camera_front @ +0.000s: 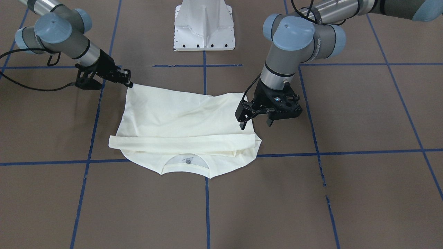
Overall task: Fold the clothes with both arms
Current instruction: 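Drag the shirt with the right gripper toward the robot while the left gripper lowers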
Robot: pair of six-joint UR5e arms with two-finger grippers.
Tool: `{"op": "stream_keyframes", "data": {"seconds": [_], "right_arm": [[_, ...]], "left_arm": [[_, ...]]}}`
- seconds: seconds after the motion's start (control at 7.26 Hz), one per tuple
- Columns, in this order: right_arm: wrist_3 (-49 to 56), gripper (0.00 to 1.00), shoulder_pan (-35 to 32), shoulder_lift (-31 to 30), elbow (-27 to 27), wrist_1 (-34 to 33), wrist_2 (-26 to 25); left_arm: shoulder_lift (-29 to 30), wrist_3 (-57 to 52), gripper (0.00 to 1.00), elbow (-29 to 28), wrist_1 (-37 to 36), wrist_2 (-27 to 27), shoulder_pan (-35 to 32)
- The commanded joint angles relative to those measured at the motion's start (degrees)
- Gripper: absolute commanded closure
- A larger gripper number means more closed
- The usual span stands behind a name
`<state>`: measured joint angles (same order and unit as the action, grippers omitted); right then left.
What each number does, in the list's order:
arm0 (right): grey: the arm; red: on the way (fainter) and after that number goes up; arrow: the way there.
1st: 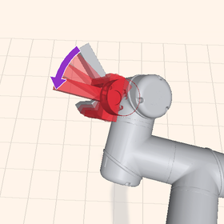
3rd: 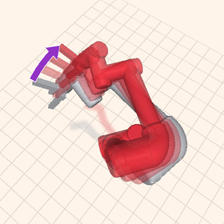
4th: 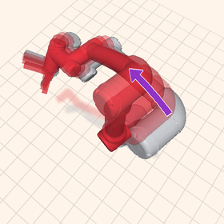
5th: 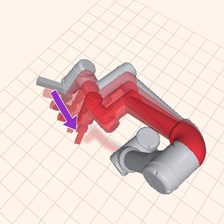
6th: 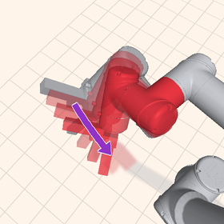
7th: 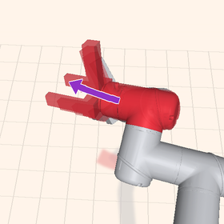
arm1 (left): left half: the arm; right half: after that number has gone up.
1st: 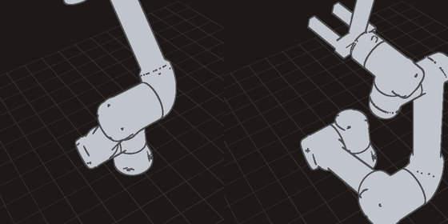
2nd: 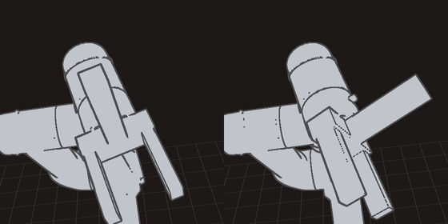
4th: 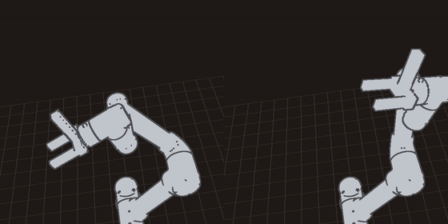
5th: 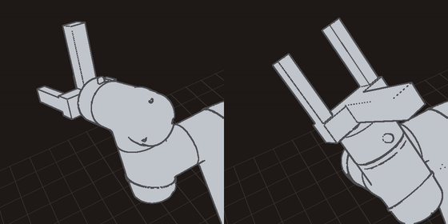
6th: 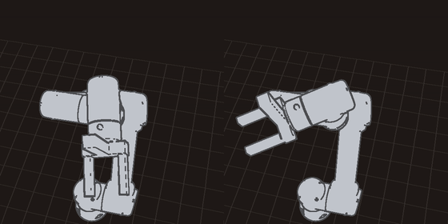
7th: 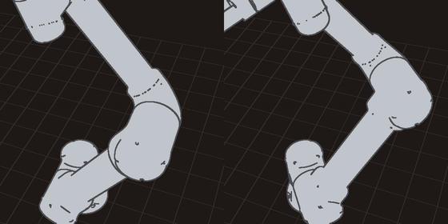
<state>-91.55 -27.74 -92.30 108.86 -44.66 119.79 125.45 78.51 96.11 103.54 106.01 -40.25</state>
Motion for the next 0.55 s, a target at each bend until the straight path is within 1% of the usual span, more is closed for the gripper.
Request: {"op": "stream_keyframes", "data": {"seconds": [0.0, 0.14, 0.28, 0.41], "right_arm": [[-0.12, 1.00, 9.77, -10.31, 8.45, 0.10, -0.26], [-0.12, 1.00, 13.64, -13.14, 9.09, 0.19, -0.26], [-0.12, 1.00, 16.03, -14.30, 9.09, 0.45, -0.09], [-0.21, 0.01, 15.96, -14.31, 9.70, 0.72, 0.61]], "left_arm": [[-0.73, 0.15, 0.03, 0.04, 0.17, -0.10, 0.09], [-0.65, 0.24, 0.02, 0.04, 0.17, -0.10, 0.18], [-0.65, 0.41, 0.02, 0.04, 0.26, -0.10, 0.26], [-0.65, 1.28, 0.02, 0.04, 0.44, -0.10, 0.44]]}}
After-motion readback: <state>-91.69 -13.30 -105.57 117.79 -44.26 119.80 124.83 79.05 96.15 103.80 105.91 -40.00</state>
